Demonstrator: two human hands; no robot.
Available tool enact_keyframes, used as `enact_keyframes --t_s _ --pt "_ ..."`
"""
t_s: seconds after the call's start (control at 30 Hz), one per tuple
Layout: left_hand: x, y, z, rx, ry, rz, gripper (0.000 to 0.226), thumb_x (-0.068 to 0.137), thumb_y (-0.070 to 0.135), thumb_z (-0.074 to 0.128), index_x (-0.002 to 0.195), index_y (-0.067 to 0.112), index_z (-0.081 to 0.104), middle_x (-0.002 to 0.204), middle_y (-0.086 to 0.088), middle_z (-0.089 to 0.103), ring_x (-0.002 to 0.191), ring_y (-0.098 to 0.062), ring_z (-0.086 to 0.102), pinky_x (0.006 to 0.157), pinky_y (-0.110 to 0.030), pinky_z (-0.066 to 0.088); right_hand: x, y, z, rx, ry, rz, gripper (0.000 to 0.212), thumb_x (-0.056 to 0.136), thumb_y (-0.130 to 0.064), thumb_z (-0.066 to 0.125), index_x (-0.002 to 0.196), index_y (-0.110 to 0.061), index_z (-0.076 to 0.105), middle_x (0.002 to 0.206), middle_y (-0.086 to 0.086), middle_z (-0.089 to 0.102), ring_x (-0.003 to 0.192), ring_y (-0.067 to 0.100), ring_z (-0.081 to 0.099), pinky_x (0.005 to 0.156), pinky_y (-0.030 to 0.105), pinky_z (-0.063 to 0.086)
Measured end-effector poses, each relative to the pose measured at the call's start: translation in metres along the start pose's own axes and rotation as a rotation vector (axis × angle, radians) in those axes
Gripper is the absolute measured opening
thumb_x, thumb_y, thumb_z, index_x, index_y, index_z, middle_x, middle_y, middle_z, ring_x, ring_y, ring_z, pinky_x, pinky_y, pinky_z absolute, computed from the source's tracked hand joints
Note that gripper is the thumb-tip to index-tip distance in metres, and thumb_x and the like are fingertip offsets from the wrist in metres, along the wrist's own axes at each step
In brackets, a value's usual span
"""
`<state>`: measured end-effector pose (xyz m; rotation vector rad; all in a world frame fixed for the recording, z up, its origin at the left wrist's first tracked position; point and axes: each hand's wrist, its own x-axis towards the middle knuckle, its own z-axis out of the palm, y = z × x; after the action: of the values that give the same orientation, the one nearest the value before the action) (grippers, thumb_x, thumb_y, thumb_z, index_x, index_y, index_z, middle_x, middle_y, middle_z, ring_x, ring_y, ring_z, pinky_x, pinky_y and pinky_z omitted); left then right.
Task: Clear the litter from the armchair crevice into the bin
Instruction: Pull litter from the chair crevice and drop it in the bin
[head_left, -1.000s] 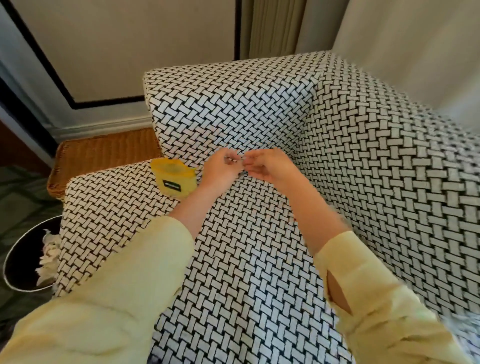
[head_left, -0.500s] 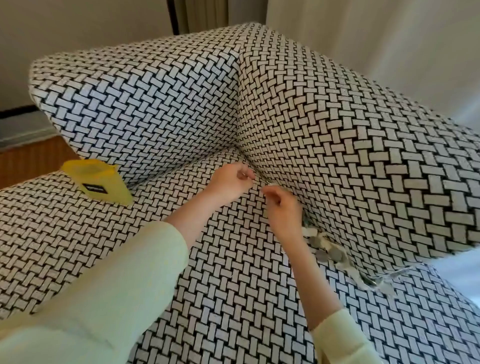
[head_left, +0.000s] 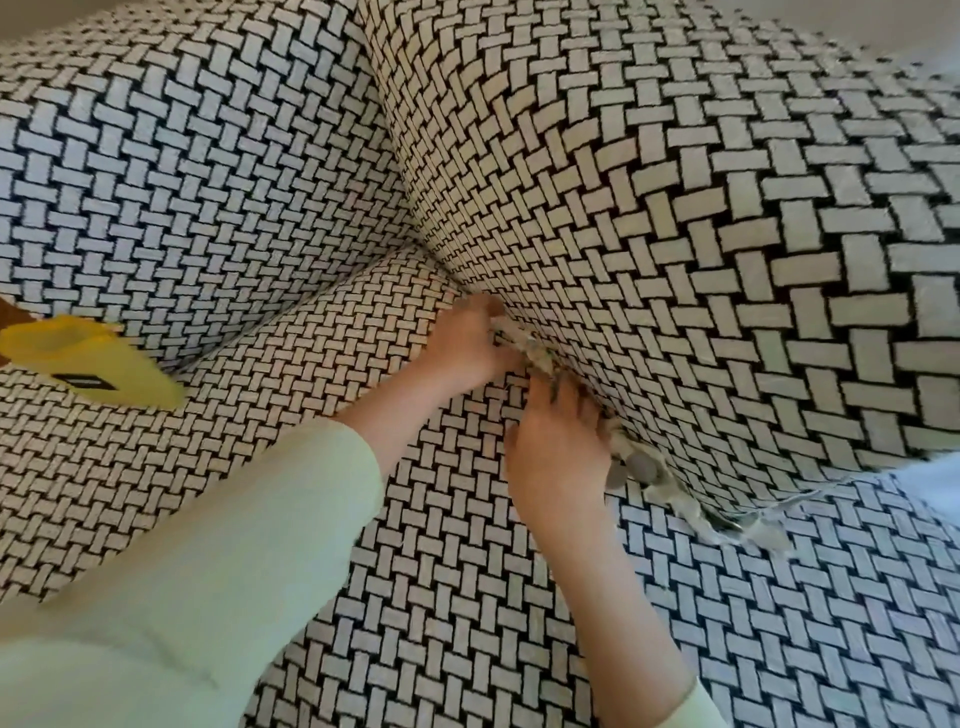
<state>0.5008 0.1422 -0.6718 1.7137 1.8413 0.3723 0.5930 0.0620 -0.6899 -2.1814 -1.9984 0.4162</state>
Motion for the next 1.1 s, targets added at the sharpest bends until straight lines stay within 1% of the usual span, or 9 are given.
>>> enact_keyframes --t_s 0.07,0.17,0.3,0.43,0.63,0.73,0.83,0.93,1.1 --pt "0.002 0.003 0.003 0.053 -0.083 0.02 0.062 0.074 0.019 0.073 0.129 0.01 0.046 0.132 -0.01 0.047 0.123 -0.026 0.044 0.103 -0.034 0.04 0.001 0.003 0.0 0.03 -0.097 0.004 0.042 0.098 -0.016 0.039 0.14 -0.016 0.03 0.146 0.009 0.032 0.129 0.028 0.039 0.101 0.038 0.038" --pt "0.007 0.003 0.004 0.13 -0.156 0.043 0.061 0.073 0.018 0.073 0.127 0.011 0.045 0.132 -0.007 0.046 0.122 -0.023 0.043 0.1 -0.029 0.039 0.011 0.009 -0.009 0.054 -0.118 -0.006 0.029 0.098 -0.011 0.041 0.125 -0.016 0.05 0.128 0.006 0.051 0.112 0.023 0.055 0.084 0.031 0.046" --pt "0.012 0.007 0.018 0.063 -0.054 -0.024 0.07 0.07 0.034 0.076 0.125 0.006 0.042 0.128 -0.01 0.05 0.119 -0.026 0.046 0.102 -0.034 0.04 0.021 0.017 -0.02 0.078 -0.124 0.033 0.026 0.096 -0.008 0.041 0.112 -0.017 0.059 0.108 0.005 0.065 0.099 0.024 0.062 0.077 0.029 0.048" --pt "0.017 0.01 0.035 0.074 0.076 -0.057 0.077 0.068 0.037 0.076 0.124 0.003 0.036 0.129 -0.015 0.05 0.124 -0.033 0.042 0.108 -0.042 0.034 0.025 0.021 -0.024 0.111 -0.115 0.04 0.03 0.096 -0.007 0.038 0.113 -0.018 0.059 0.108 0.006 0.066 0.099 0.026 0.061 0.079 0.029 0.046" --pt "0.018 0.01 0.044 0.137 0.16 -0.049 0.067 0.076 0.032 0.066 0.125 0.002 0.033 0.122 -0.013 0.057 0.124 -0.028 0.047 0.118 -0.039 0.01 0.027 0.02 -0.02 0.157 -0.106 0.073 0.031 0.094 -0.004 0.039 0.11 -0.018 0.061 0.106 0.005 0.066 0.098 0.025 0.061 0.078 0.029 0.048" --pt "0.016 0.01 0.05 0.087 0.236 -0.021 0.052 0.078 0.022 0.064 0.118 0.001 0.037 0.114 -0.017 0.059 0.114 -0.034 0.049 0.108 -0.039 0.029 0.026 0.02 -0.018 0.16 -0.094 0.074 0.03 0.094 -0.006 0.039 0.109 -0.02 0.061 0.104 0.004 0.067 0.096 0.025 0.061 0.076 0.028 0.047" --pt "0.016 0.011 0.05 0.052 0.272 -0.001 0.044 0.079 0.013 0.063 0.114 0.0 0.039 0.106 -0.02 0.058 0.105 -0.035 0.05 0.083 -0.038 0.044 0.027 0.021 -0.017 0.198 -0.083 0.072 0.031 0.094 -0.007 0.04 0.111 -0.023 0.061 0.105 0.003 0.067 0.098 0.026 0.061 0.079 0.03 0.048" --pt "0.018 0.011 0.05 0.067 0.278 -0.003 0.038 0.082 0.009 0.059 0.113 0.001 0.039 0.104 -0.021 0.058 0.099 -0.035 0.053 0.068 -0.034 0.041 0.027 0.02 -0.015 0.229 -0.079 0.07 0.034 0.094 -0.008 0.04 0.115 -0.027 0.059 0.108 0.003 0.066 0.101 0.026 0.06 0.08 0.032 0.05" --pt "0.021 0.012 0.045 0.031 0.242 0.016 0.035 0.082 0.006 0.06 0.111 0.002 0.041 0.101 -0.019 0.061 0.09 -0.033 0.059 0.066 -0.03 0.042 0.028 0.019 -0.014 0.217 -0.03 -0.003 0.03 0.095 -0.012 0.04 0.114 -0.024 0.061 0.103 0.001 0.068 0.093 0.021 0.062 0.071 0.026 0.044"
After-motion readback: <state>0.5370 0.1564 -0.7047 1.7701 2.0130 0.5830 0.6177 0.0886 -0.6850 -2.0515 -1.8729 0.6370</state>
